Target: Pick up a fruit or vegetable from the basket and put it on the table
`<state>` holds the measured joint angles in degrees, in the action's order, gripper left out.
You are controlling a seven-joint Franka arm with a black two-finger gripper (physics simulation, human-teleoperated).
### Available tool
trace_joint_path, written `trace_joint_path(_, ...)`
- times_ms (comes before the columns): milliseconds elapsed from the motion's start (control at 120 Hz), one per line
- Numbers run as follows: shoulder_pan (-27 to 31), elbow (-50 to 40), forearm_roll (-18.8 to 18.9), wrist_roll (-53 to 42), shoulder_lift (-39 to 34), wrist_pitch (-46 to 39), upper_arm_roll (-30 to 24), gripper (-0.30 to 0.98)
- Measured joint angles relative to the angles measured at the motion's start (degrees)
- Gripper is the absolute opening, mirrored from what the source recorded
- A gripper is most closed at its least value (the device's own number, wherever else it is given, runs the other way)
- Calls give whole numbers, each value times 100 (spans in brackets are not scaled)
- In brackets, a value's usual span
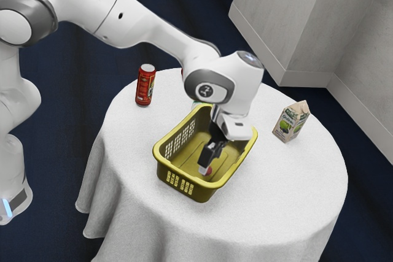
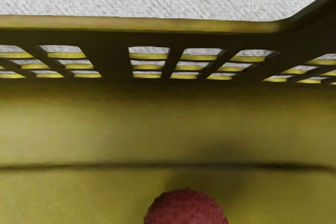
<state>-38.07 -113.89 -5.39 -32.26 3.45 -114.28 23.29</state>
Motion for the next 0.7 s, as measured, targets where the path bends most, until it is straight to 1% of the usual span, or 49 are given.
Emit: trace_joint_path(700, -45, -296, 39, -125, 35, -518, 9, 69)
